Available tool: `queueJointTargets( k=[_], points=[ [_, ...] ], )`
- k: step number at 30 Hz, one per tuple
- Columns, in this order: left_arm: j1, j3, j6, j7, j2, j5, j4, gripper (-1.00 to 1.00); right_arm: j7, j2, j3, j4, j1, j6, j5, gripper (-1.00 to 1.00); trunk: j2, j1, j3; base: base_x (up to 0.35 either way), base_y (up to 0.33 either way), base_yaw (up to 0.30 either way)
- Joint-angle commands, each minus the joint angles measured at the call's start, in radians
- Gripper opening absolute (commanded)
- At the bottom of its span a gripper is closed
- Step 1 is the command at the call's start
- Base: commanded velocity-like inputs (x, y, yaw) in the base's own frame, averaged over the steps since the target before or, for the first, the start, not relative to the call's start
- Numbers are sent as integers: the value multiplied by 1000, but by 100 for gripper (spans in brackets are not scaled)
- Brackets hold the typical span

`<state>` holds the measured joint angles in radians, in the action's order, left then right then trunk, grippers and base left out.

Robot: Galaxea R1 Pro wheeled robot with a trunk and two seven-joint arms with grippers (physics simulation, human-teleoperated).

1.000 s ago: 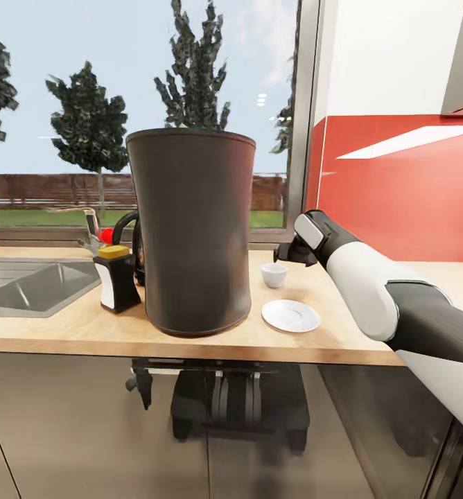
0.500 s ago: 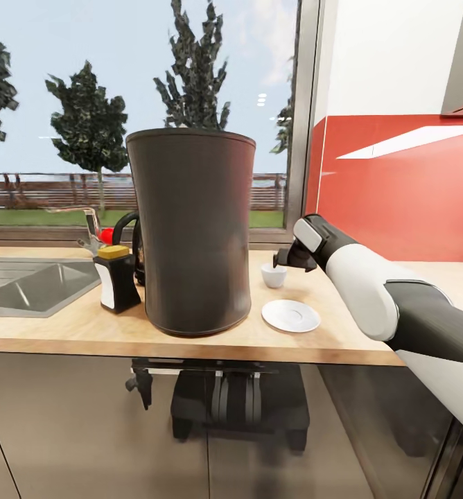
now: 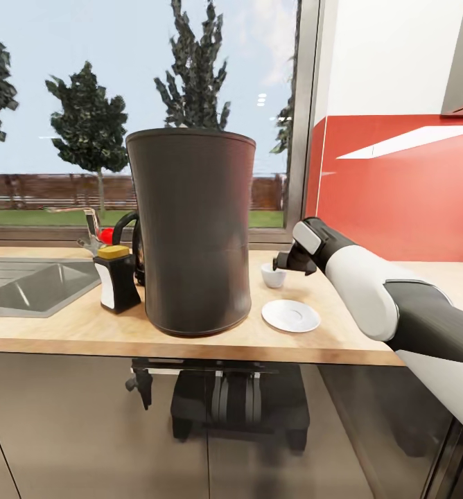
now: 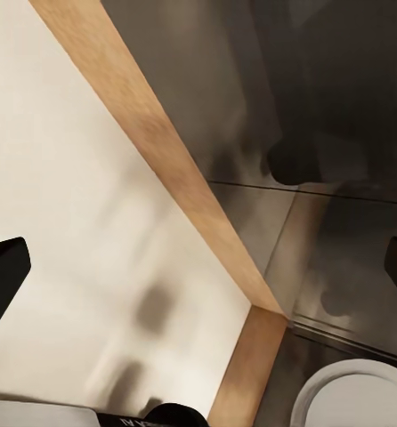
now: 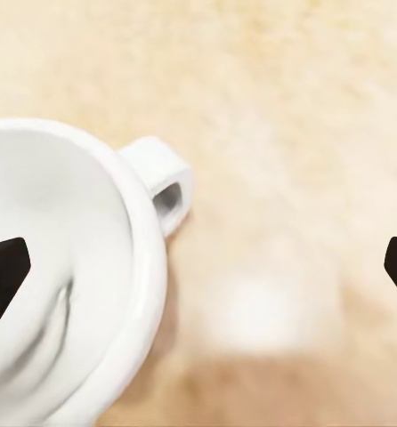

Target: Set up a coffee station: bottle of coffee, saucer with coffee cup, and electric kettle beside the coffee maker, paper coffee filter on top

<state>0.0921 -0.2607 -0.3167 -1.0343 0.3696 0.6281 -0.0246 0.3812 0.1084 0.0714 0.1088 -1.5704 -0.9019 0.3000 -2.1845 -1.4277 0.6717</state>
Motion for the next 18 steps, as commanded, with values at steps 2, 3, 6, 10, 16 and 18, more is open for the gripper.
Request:
queueJointTargets(
  k=[2,3,6,10,16,18],
  points=[
    [0,-8,-10,-3,0,-4,0,100,10,0,7,-4,0,-2,5,100,-1,0,1,0,0,0],
    [0,-8,-10,-3,0,-4,0,100,10,0,7,-6,0,-2,5,100,-1,0,1,0,0,0],
    [0,-8,-10,-3,0,-4,0,100,10,0,7,-11,0,-2,5,100,-1,0,1,0,0,0],
    [0,-8,-10,-3,0,-4,0,100,10,0,7,-13,0,-2,5,100,-1,0,1,0,0,0],
    [0,-8,-10,-3,0,-4,0,100,10,0,8,-14,0,-2,5,100,-1,0,1,0,0,0],
    [0,-8,-10,-3,0,-4,0,100,10,0,7,-14,0,-2,5,100,-1,0,1,0,0,0]
  ],
)
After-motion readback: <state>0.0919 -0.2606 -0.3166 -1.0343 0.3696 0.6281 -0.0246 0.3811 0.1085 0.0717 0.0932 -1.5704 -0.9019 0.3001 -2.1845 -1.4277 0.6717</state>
